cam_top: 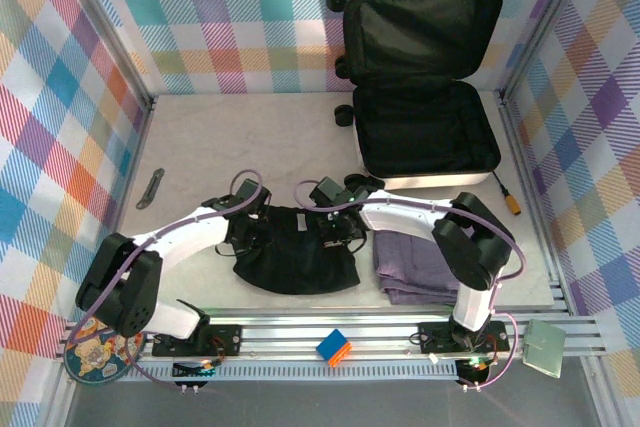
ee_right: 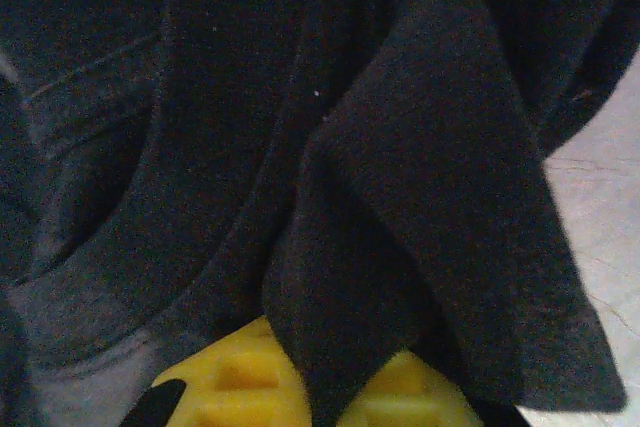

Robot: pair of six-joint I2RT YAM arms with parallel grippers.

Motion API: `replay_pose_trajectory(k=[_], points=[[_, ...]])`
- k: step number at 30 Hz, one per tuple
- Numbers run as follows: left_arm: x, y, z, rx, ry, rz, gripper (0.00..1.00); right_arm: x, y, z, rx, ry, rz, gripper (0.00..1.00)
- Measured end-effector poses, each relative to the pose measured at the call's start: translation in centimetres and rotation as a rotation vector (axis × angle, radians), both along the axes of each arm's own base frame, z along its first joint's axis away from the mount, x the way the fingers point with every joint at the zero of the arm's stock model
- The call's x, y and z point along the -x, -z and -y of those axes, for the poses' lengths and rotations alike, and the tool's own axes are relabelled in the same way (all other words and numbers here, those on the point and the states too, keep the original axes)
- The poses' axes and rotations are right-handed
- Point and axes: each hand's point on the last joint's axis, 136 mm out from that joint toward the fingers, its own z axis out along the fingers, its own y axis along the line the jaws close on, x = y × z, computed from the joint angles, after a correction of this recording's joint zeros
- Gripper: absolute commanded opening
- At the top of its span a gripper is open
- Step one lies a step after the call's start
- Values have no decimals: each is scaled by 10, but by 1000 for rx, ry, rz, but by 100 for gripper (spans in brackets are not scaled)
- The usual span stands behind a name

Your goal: Pack the luggage

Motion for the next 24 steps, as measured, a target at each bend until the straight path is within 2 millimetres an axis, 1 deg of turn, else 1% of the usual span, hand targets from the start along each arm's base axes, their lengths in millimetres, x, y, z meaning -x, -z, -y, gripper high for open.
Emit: replay_pose_trajectory(k=[3, 6, 8, 11, 14, 19, 24], points=[[-8, -31, 8, 35, 9, 50, 0, -6, -26, 2, -34, -18, 25, 2], [-24, -72, 17, 81, 19, 135, 0, -18, -67, 5, -91, -26, 73, 1], [-35, -100, 24, 111, 28, 192, 0, -29, -96, 11, -127, -22, 112, 1], [-49, -127, 37, 154, 45, 235, 0, -47, -131, 25, -170, -9, 156, 0], [-65, -141, 52, 193, 63, 249, 0, -60, -149, 45, -181, 10, 172, 0], [-94, -149, 77, 237, 84, 252, 0, -84, -169, 79, -185, 42, 184, 0], [-127, -167, 100, 291, 99, 319, 0, -113, -189, 100, -208, 44, 217, 0]])
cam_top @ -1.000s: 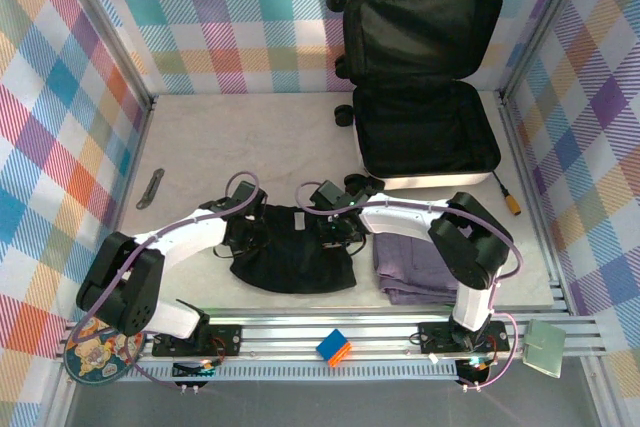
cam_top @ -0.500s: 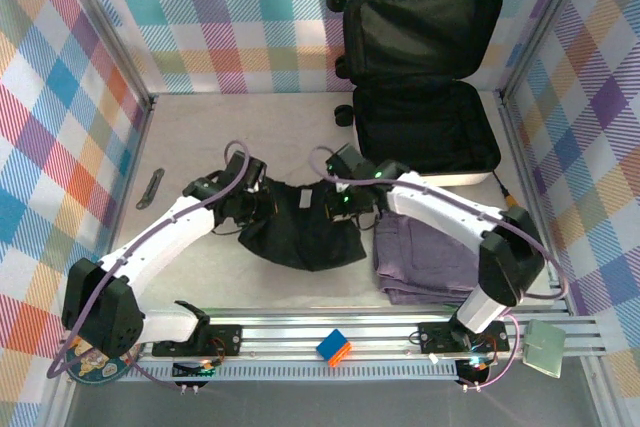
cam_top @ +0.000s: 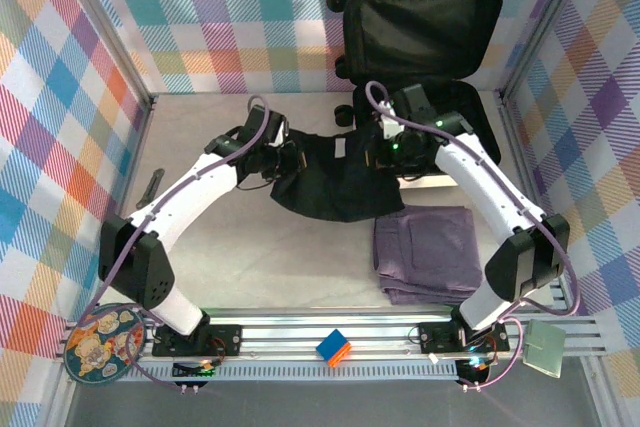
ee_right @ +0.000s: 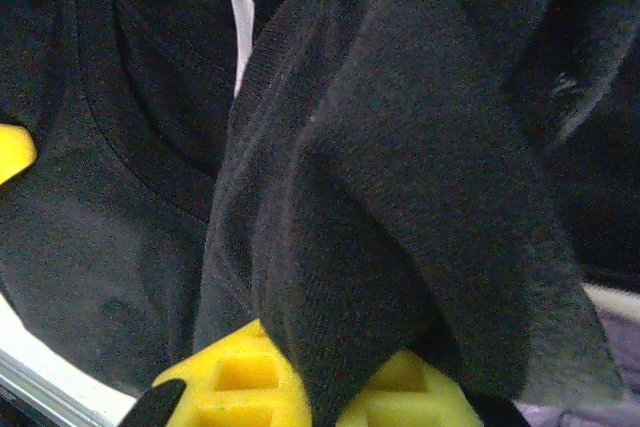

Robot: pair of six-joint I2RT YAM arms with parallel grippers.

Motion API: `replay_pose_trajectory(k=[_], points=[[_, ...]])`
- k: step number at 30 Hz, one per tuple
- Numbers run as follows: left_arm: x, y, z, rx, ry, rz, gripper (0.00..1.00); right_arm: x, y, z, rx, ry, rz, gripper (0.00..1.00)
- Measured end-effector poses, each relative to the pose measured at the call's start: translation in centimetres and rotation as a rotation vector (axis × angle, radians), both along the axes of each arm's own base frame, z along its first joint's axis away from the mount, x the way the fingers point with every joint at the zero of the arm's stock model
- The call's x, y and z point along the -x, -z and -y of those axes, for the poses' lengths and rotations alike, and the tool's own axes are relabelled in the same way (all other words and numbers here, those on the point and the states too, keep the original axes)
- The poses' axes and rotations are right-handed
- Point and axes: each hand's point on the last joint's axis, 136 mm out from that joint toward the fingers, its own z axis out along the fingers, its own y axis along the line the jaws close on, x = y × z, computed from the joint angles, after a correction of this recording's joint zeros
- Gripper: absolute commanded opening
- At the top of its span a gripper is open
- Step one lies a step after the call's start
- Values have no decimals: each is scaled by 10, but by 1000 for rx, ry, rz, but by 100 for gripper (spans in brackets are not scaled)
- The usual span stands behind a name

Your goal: Pack the luggage

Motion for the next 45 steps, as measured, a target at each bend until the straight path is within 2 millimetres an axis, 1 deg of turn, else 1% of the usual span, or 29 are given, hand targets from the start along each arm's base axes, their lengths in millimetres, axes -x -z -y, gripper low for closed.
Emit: replay_pose_trajectory(k=[3, 6, 9, 12, 17, 25, 28, 31, 37, 40, 45], points=[[-16, -12, 12, 32, 1, 49, 0, -19, -3, 10, -6, 2, 3, 0], [-31, -20, 28, 68, 7, 86, 0, -36, -1, 19, -7, 3, -3, 0], [-49, -22, 48, 94, 17, 109, 0, -54, -1, 29, -11, 12, -2, 0], [-68, -19, 70, 114, 24, 120, 0, -73, -4, 40, -26, 26, 0, 0], [-97, -16, 102, 151, 29, 134, 0, -103, -9, 70, -40, 75, 4, 0], [-128, -25, 130, 234, 13, 160, 0, -141, -16, 118, -42, 153, 29, 0], [-137, -26, 142, 261, 7, 166, 0, -152, -15, 136, -43, 185, 37, 0], [-144, -24, 159, 292, 12, 166, 0, -158, -10, 150, -42, 207, 34, 0], [-149, -9, 190, 339, 18, 145, 0, -166, 3, 173, -30, 232, 23, 0], [-151, -3, 201, 357, 18, 142, 0, -168, 9, 183, -15, 238, 21, 0], [-150, 2, 212, 373, 12, 138, 0, -169, 10, 188, 15, 230, 34, 0]])
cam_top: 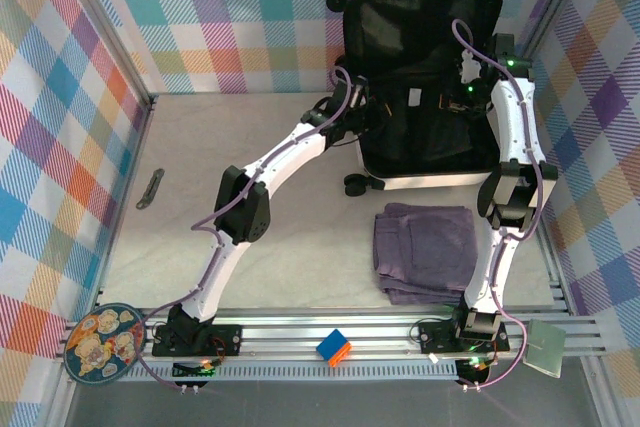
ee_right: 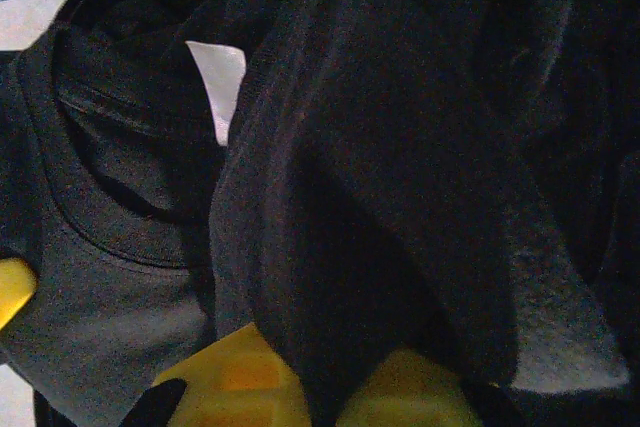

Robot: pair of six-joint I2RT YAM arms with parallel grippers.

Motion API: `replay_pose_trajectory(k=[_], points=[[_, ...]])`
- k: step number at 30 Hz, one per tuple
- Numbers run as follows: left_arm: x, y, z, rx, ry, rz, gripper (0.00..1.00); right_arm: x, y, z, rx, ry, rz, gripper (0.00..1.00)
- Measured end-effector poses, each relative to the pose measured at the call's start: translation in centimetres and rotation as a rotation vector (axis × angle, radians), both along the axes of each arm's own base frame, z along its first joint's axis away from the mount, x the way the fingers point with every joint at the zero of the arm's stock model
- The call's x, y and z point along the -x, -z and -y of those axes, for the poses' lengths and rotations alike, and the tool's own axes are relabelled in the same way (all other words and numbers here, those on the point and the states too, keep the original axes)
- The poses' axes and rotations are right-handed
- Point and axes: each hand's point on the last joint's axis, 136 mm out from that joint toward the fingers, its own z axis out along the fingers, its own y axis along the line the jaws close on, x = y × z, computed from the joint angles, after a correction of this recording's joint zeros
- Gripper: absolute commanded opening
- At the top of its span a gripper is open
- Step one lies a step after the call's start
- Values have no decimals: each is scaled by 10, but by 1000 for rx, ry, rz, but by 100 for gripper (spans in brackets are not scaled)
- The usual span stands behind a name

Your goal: Pack the luggage

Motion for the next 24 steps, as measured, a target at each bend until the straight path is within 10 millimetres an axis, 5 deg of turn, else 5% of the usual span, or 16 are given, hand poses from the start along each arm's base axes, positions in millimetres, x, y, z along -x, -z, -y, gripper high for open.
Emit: replay_pose_trajectory(k=[16, 24], points=[[-5, 22, 7, 0, -34, -19, 0, -4, 5, 10, 67, 3, 17, 0], [-6, 23, 6, -3, -39, -17, 0, 4, 35, 11, 76, 10, 1, 0]])
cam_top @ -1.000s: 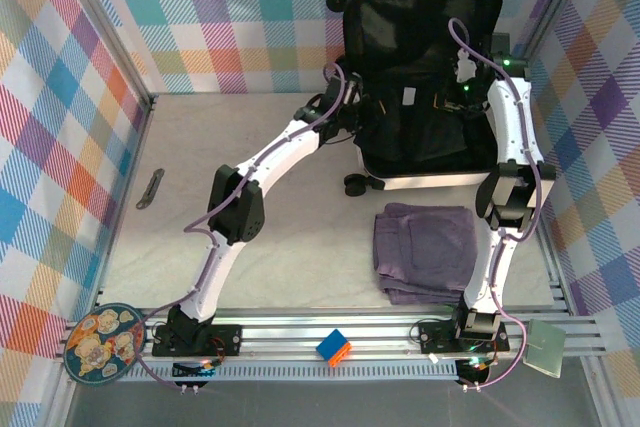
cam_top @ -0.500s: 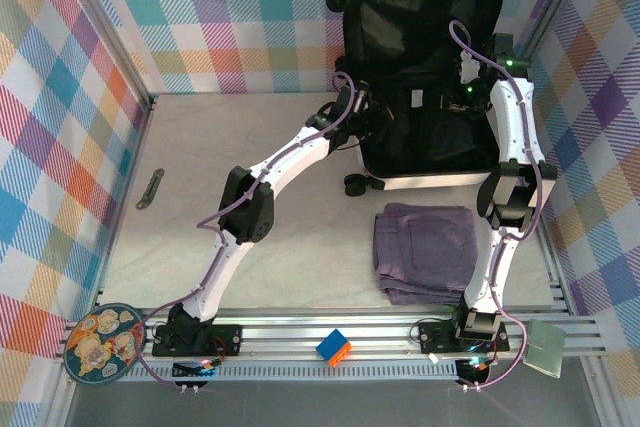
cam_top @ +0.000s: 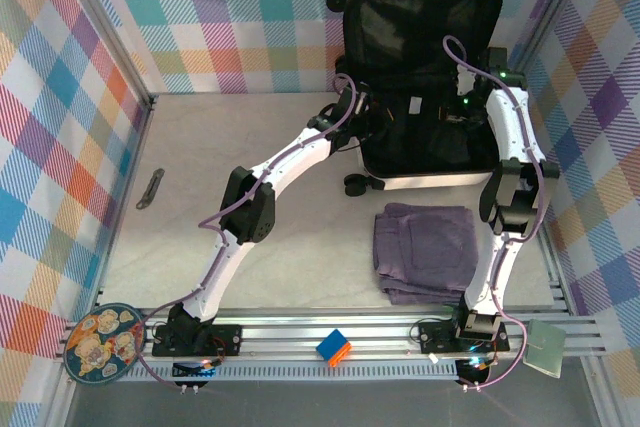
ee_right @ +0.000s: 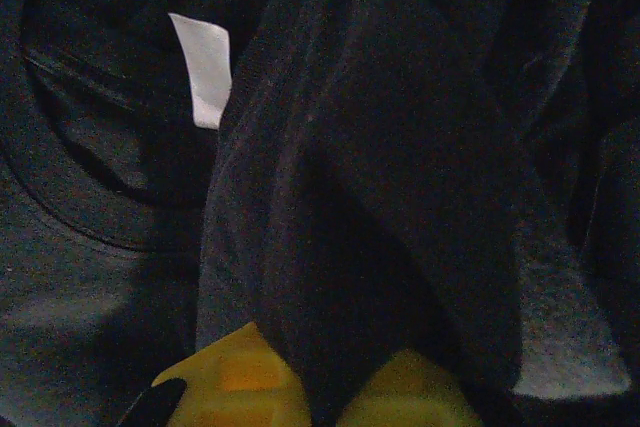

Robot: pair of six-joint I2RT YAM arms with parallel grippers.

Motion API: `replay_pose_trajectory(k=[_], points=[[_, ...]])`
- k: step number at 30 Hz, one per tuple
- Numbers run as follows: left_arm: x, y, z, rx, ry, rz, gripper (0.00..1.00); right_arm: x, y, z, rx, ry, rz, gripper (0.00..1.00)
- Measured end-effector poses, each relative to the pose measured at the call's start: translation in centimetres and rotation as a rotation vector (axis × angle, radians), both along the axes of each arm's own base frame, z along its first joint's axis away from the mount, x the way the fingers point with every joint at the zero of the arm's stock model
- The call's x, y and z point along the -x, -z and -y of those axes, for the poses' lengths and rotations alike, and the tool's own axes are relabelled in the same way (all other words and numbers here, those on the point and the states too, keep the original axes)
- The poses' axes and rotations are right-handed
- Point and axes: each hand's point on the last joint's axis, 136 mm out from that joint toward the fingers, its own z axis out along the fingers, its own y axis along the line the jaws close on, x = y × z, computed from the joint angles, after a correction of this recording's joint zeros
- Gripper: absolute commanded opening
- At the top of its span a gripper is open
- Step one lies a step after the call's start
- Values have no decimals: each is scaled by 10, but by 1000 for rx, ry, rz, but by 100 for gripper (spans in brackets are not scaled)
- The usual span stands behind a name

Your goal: Pack the luggage

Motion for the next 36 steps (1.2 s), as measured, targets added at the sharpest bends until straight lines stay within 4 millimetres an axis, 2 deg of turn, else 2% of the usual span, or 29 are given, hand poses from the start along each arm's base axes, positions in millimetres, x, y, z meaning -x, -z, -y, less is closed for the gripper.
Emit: replay_pose_trajectory(k=[15, 28, 35, 36], points=[[-3, 2, -1, -3, -17, 10, 0, -18, -3, 15, 76, 40, 83, 0], [7, 18, 6, -37, -24, -4, 0, -29, 41, 30, 128, 76, 16, 0], [9, 18, 8, -40, -26, -1, 0, -30, 46, 42, 160, 103, 6, 0], [8, 18, 7, -41, -28, 0, 6, -30, 45, 43, 162, 107, 9, 0]])
